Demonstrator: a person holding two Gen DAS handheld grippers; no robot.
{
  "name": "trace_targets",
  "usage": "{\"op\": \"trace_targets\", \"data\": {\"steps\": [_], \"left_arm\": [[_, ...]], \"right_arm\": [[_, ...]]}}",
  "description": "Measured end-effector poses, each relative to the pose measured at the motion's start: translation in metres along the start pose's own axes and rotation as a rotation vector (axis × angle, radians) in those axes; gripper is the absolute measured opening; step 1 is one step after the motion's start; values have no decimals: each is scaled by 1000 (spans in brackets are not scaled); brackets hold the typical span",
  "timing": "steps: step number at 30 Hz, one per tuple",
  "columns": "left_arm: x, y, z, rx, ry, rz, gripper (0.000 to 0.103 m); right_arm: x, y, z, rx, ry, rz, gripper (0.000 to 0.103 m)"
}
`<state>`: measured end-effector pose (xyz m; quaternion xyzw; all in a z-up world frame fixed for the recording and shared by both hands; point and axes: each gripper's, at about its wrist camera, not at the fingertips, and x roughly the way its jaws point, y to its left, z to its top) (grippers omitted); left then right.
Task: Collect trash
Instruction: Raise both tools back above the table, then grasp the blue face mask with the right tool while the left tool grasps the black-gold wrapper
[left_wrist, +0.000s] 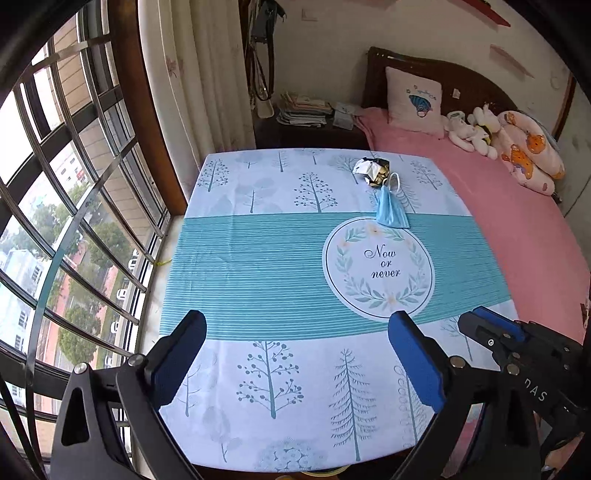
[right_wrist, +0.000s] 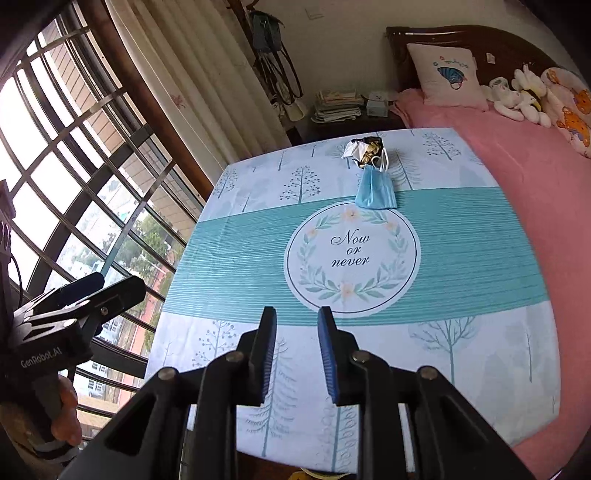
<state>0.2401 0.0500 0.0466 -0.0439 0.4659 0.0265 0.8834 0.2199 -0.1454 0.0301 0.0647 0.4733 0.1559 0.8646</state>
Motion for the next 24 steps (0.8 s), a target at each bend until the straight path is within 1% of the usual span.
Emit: {"op": "trace_targets", "data": {"steps": [2,3,5,8,10,12,14,17,20,24], "left_arm": [[17,-10,12,-20,27,14,98],[26,-16,18,-27,39,19,98],[44,-26,28,-37,61,34,98],[72,-41,45,-48,99,49,98],[90,-49,55,-44,114,53,98],[109,-56,67,-36,133,71,98],[126,-60,77,-30,145,80,98],[151,-64,92,-36,162,91,98],[172,-64,105,-48,174,102,98],[195,-65,121,-57,185,113,98]], "right_arm": [[13,-16,17,-10,25,21,25],[20,-23,26,-21,34,25,29],[32,-38,41,-36,48,34,34],[58,-62,65,-46,76,44,35],[76,-75,80,-54,88,35,37],[99,-88,95,-52,103,24,46],[119,-101,109,-31,111,20,52],[153,-118,130,20,129,27,54],[185,-126,148,45,147,4,54],[215,-127,161,21,160,-50,54]]}}
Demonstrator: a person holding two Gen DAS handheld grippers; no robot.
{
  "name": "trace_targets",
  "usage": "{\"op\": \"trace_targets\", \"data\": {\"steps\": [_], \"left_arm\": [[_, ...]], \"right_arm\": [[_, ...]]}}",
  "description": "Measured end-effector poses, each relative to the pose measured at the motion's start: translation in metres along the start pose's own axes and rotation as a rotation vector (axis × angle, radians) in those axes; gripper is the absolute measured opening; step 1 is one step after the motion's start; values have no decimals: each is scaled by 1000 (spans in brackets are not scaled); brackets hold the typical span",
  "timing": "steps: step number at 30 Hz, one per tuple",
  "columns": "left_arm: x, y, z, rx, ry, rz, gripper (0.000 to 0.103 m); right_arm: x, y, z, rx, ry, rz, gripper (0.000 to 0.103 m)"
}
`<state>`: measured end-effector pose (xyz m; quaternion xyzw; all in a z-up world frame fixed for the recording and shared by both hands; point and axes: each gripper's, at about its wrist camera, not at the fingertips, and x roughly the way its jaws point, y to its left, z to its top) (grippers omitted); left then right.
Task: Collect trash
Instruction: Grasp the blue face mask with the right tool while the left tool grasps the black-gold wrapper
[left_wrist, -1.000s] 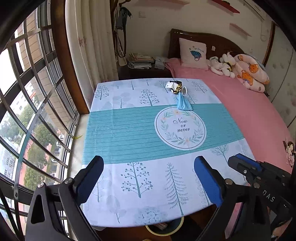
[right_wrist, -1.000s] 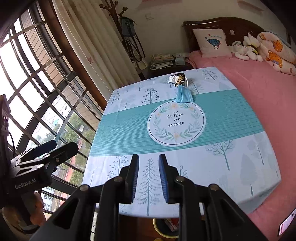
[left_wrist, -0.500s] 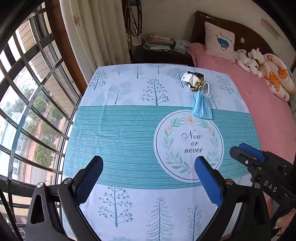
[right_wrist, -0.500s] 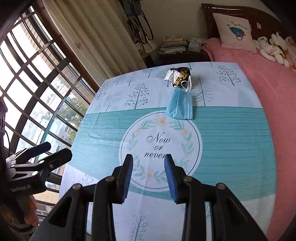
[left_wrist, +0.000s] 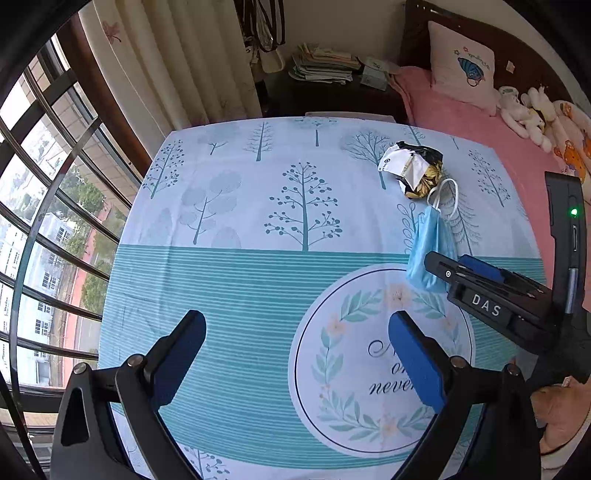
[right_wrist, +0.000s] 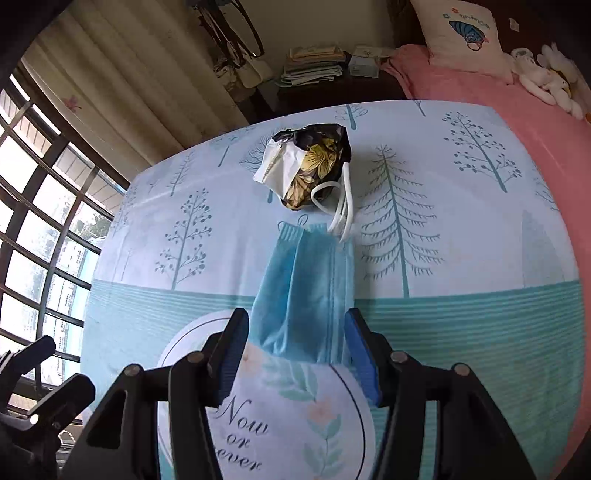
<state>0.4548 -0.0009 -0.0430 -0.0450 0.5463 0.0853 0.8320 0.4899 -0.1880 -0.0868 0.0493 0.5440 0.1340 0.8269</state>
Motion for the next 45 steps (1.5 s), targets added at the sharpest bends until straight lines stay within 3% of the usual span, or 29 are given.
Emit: {"op": "trace_targets", "data": {"steps": [5,11,14,27,36,40,45], "left_arm": [[17,-5,20,-7,4,1,98],[31,-24,45,17,-2,-22,98],[37,-38,58,44,-6,-37,98],[79,-109,124,129,-27,-78,98],[127,-147,155,159,35,-105,98],[147,-155,157,184,74,-103,78],[145,-151,149,178,54,-126,61]], "right_arm": [[17,8,2,-79,-5,-88,53],[12,4,-1,-130,-44,-81,22],[9,-11,6,-90,-48,-62,16],[1,-96,65,53,-142,-115,15],[9,-105,75,82,-153,-99,15],[9,-104,67,82,-156,-91,15],[4,-101,57,72,-154,-93,15]]}}
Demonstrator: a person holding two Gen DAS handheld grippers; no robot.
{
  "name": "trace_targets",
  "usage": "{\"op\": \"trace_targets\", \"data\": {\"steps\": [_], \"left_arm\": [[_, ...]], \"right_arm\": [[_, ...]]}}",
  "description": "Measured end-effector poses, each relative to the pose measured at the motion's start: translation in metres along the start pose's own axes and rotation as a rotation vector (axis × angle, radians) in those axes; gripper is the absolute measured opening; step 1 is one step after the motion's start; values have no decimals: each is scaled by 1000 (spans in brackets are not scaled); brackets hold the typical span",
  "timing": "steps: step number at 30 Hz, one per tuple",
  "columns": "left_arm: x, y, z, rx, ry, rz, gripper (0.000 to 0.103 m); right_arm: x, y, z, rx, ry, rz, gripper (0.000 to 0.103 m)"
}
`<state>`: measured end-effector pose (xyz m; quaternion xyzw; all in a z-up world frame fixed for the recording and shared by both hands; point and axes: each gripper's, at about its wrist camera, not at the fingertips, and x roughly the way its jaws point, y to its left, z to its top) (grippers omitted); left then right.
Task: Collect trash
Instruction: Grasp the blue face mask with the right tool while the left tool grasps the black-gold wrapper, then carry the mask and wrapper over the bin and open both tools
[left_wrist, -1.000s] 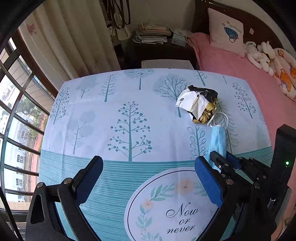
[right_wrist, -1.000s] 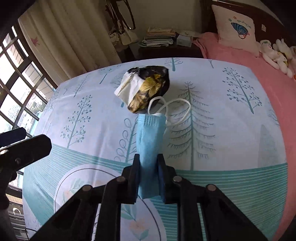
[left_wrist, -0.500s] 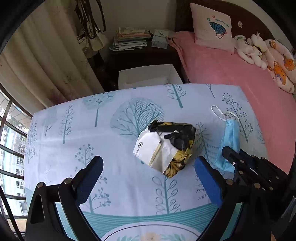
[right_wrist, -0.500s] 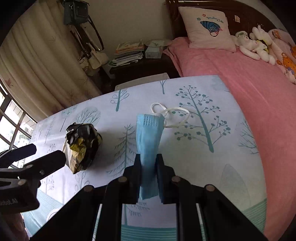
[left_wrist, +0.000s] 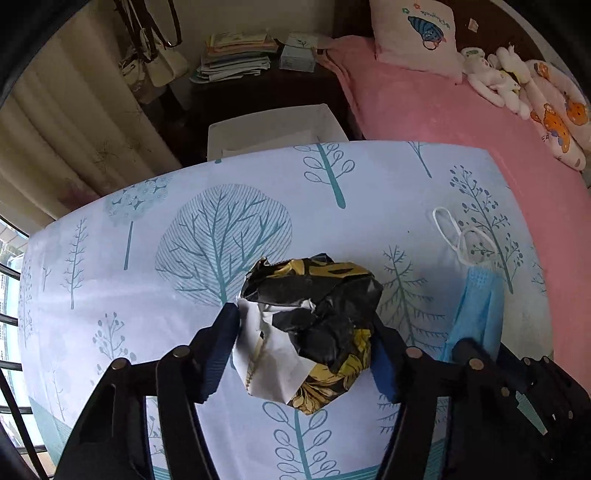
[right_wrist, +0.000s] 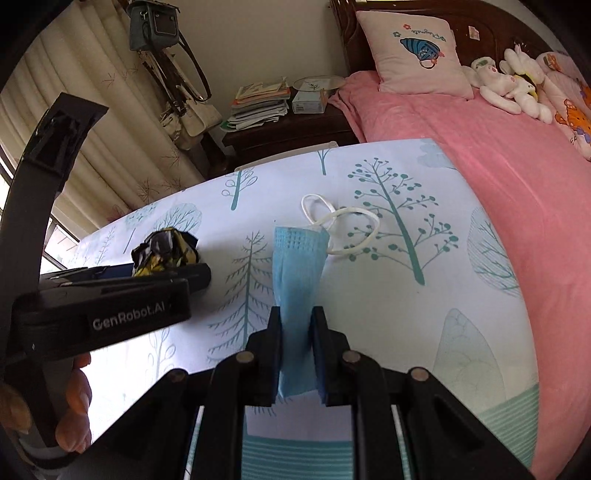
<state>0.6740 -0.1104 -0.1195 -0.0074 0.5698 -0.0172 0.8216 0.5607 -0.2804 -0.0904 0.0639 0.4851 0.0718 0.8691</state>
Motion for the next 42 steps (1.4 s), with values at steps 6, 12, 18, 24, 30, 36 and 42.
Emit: {"op": "trace_targets", "data": {"steps": [6,12,18,24,30,36,42], "left_arm": [[-24,3,-23,9,-34,17,56],[-75,6,-59,34,-92,-8,56],[-133,16,-115,42,-130,-61,56],[-199,48,-197,55,-156,-92,56],[-258,92,-282,66,-182,-102,56],[-297,128,-367,99,-198,-112,56],[-318,146,-442,134,-181,-115,56]], "right_arm": [[-15,5,-18,2,13,2,14],[-46,20,-44,6,9,8,14],[-95,52,-81,8,-29,11,14],[-156,98,-133,28,-70,25,14],[-212,143,-199,37,-90,35,14],[-261,189,-273,24,-97,25,14],[-296,223,-335,-28,-82,66,14]]}}
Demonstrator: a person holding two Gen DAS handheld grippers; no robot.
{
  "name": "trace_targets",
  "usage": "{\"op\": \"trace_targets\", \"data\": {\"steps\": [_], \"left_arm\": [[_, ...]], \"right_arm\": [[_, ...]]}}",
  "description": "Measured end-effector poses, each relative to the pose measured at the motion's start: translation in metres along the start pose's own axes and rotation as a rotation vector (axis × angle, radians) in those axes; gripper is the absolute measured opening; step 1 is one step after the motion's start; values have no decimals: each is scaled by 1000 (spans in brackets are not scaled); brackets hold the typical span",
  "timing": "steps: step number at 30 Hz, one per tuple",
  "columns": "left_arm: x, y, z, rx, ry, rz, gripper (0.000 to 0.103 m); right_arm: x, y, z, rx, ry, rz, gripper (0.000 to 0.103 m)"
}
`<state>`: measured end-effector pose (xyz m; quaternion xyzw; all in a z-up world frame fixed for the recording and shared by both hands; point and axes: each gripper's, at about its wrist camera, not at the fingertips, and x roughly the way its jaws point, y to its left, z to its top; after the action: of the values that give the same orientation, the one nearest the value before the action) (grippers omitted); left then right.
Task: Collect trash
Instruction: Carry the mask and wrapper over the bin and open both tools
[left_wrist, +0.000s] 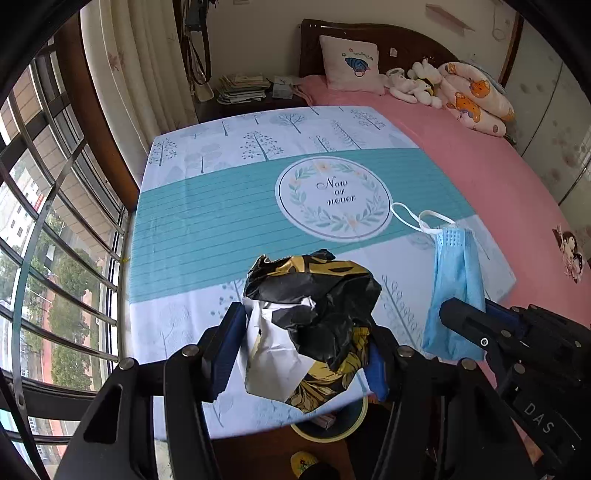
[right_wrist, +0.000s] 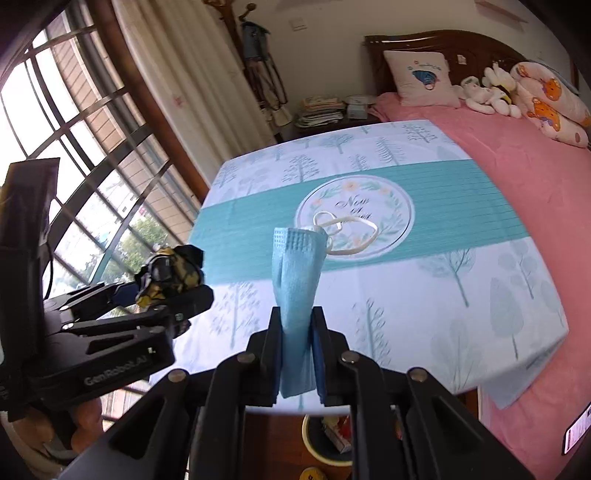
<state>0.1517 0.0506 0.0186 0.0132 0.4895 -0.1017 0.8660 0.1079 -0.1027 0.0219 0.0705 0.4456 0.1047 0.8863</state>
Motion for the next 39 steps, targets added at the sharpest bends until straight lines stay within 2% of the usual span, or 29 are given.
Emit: {"op": "trace_targets", "data": {"steps": [7,11,18,24,29,34,39], "left_arm": [[-16,0,-56,-41,78,-32,56],[-18,-8,-79,-69,82,-29,56],[6,-32,-126,-145,100,-20,57],[58,-49,-184,-222,175,-11,57],[119,-61,-224,-232,228,1,58],[191,-68,-249,-239,272,-21,60],[246,-71,-265,-227,271,-13,65]], "right_arm": [[-19,9,-52,-12,80,41,14],[-21,5,-79,-43,136,53,14],[-3,-18,-129,-85,227,82,14],[39,-50,-179,-89,315,82,14],[95,-85,-223,-30,380,53,14],[157,-116,-259,16,410,24,16],[207,-134,-284,25,426,23,17]]}}
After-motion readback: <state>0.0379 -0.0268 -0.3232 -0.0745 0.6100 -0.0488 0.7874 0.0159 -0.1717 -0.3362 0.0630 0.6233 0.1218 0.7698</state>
